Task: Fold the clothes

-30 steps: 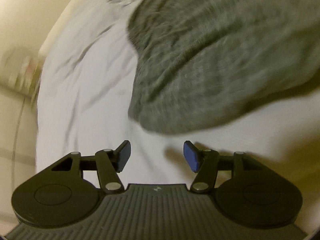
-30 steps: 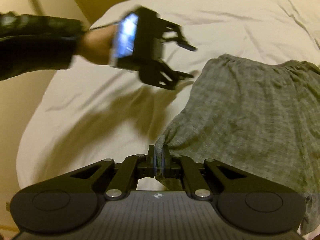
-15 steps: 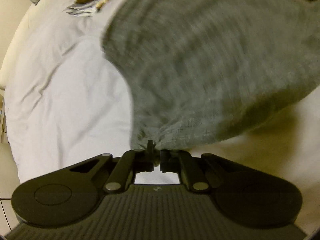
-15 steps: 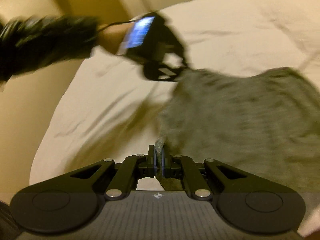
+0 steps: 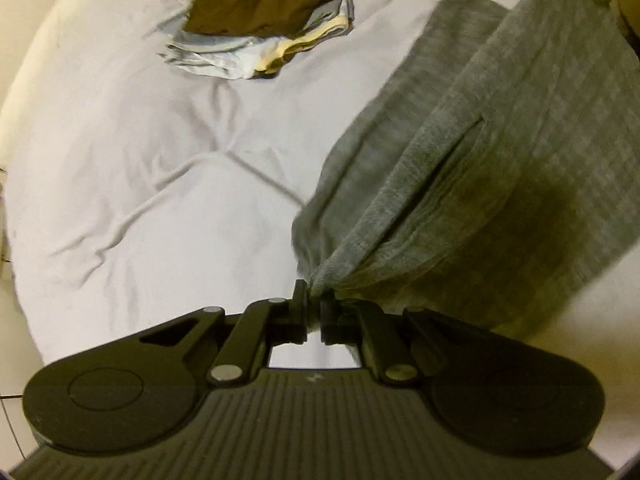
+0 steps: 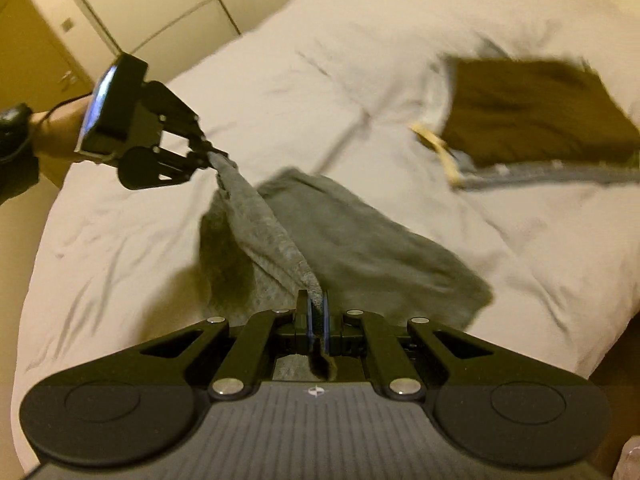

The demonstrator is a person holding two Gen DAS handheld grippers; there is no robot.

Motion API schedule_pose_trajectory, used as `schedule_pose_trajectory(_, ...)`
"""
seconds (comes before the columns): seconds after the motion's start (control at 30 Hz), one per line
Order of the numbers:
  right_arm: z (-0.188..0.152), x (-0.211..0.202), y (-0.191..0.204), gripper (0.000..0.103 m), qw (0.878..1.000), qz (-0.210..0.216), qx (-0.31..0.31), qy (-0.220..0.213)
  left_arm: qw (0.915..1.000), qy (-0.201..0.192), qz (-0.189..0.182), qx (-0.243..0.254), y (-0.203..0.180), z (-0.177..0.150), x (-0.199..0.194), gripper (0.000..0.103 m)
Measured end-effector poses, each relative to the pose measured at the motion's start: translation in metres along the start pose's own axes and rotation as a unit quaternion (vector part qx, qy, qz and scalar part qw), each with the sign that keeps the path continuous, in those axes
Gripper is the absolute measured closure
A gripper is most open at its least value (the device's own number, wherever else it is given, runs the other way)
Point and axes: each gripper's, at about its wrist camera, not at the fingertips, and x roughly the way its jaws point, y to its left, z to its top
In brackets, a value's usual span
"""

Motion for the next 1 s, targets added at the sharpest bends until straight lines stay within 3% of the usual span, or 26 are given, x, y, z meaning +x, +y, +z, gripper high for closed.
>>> schedule_pose_trajectory(0.2,0.009,0.041,-0.090,0.099,0.998,0.010,0.049,0.039,0.9988,0.035,-0.035,-0.006,0.006,0.042,0.053,0.099)
schedule_pose_trajectory(0.33,0.013,0.066,-0.118,0.099,0.997,0.010,0.059,0.052,0.9981,0.055,-0.027,-0.009,0.007,0.051,0.079,0.094)
schedule_pose_trajectory(0.4,0.013,0.083,-0.131,0.099,0.996,0.009,0.071,0.061,0.9976,0.065,-0.018,-0.012,0.007,0.052,0.090,0.084)
schedule_pose_trajectory(0.47,0.012,0.097,-0.142,0.098,0.994,0.003,0.087,0.073,0.9969,0.074,-0.004,-0.028,0.010,0.050,0.097,0.068)
schedule_pose_trajectory(0.57,0.010,0.095,-0.145,0.094,0.995,-0.030,0.069,0.072,0.9926,0.064,-0.004,-0.103,0.026,0.038,0.089,0.065)
schedule_pose_trajectory(0.6,0.010,0.092,-0.145,0.083,0.994,-0.048,0.058,0.074,0.9887,0.058,-0.004,-0.139,0.032,0.031,0.083,0.063)
schedule_pose_trajectory(0.63,0.009,0.086,-0.145,0.081,0.994,-0.063,0.047,0.073,0.9832,0.050,-0.003,-0.175,0.039,0.024,0.076,0.058)
schedule_pose_trajectory(0.67,0.010,0.080,-0.144,0.082,0.994,-0.067,0.039,0.070,0.9746,0.041,0.000,-0.220,0.044,0.013,0.066,0.055)
schedule_pose_trajectory(0.73,0.011,0.068,-0.140,0.082,0.996,-0.062,0.022,0.062,0.9492,0.023,0.011,-0.314,0.049,-0.013,0.043,0.047)
schedule_pose_trajectory(0.87,0.013,0.071,-0.119,0.079,0.997,-0.007,-0.020,0.071,0.8735,0.004,0.023,-0.486,0.026,-0.067,0.004,0.046)
schedule_pose_trajectory(0.93,0.012,0.084,-0.110,0.071,0.996,0.018,-0.038,0.082,0.8357,-0.002,0.020,-0.549,0.001,-0.084,-0.009,0.046)
schedule_pose_trajectory(1.0,0.011,0.099,-0.111,0.071,0.996,0.017,-0.030,0.087,0.8102,0.000,0.016,-0.586,-0.031,-0.091,-0.016,0.046)
